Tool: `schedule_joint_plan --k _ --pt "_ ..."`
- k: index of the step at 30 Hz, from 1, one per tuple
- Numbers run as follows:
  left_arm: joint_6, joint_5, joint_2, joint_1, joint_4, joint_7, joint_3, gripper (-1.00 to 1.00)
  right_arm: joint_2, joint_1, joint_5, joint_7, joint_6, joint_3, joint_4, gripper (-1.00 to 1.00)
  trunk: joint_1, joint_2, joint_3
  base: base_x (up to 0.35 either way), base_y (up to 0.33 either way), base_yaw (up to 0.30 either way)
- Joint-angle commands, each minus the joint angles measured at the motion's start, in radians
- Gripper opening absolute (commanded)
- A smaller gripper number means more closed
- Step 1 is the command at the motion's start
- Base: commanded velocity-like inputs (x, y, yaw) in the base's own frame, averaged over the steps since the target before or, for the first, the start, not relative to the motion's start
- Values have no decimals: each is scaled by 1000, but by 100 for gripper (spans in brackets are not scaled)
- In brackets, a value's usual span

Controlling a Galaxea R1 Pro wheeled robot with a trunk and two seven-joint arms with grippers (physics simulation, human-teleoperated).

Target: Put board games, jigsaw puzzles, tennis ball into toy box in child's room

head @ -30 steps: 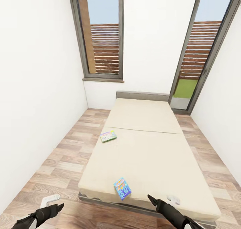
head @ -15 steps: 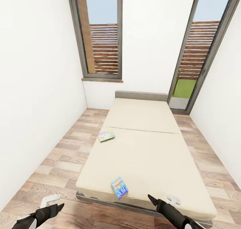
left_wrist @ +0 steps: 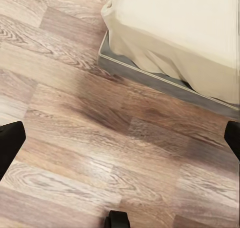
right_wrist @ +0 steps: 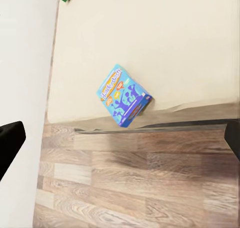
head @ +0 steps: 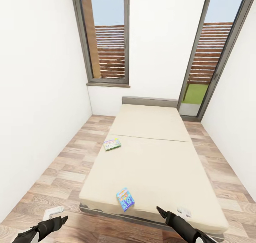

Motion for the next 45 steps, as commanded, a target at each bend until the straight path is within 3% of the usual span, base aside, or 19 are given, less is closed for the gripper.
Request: schedule_joint_plan --k 1,7,13,14,20,24,30,35,40,43,45 --pt "9 -1 -1 -1 -2 -8 8 100 1 0 -9 3 9 -1 -1 100 1 -2 -2 0 -199 0" --pt "9 -1 0 -1 -2 -8 9 100 -2 0 -12 8 12 0 -20 100 1 -2 -2 0 -147 0" --pt "10 -1 -1 -1 -2 -8 8 100 -4 0 -25 9 69 -3 -166 100 1 -2 -2 0 -132 0" --pt "11 -1 -1 -1 -2 -8 8 100 3 0 -26 7 152 -5 -256 100 1 -2 -2 0 -215 0" --pt "11 -2 -2 -1 -2 -8 7 100 13 -4 -31 -1 474 -30 -572 100 1 -2 -2 0 -96 0" --pt "12 -2 -6 -1 -2 -9 7 100 15 -22 -50 0 529 -48 -625 100 1 -2 -2 -7 -33 0" --pt "12 -3 -15 -1 -2 -9 6 100 18 -47 -64 6 536 -54 -643 100 1 -2 -2 -111 -141 0" --pt "13 -3 -19 -1 -2 -10 5 100 17 -50 -66 7 458 -55 -645 100 1 -2 -2 -61 -123 0" --pt "17 -2 -21 -1 2 -18 5 100 18 -50 -67 7 433 -53 -647 100 1 -2 -2 -114 -241 0" --pt "19 -1 -21 -1 4 -38 5 100 18 -50 -68 7 429 -50 -647 100 1 -2 0 -50 -173 0" --pt "23 0 -19 -1 5 -84 4 100 18 -51 -68 7 428 -51 -647 100 1 -2 2 -17 -62 0"
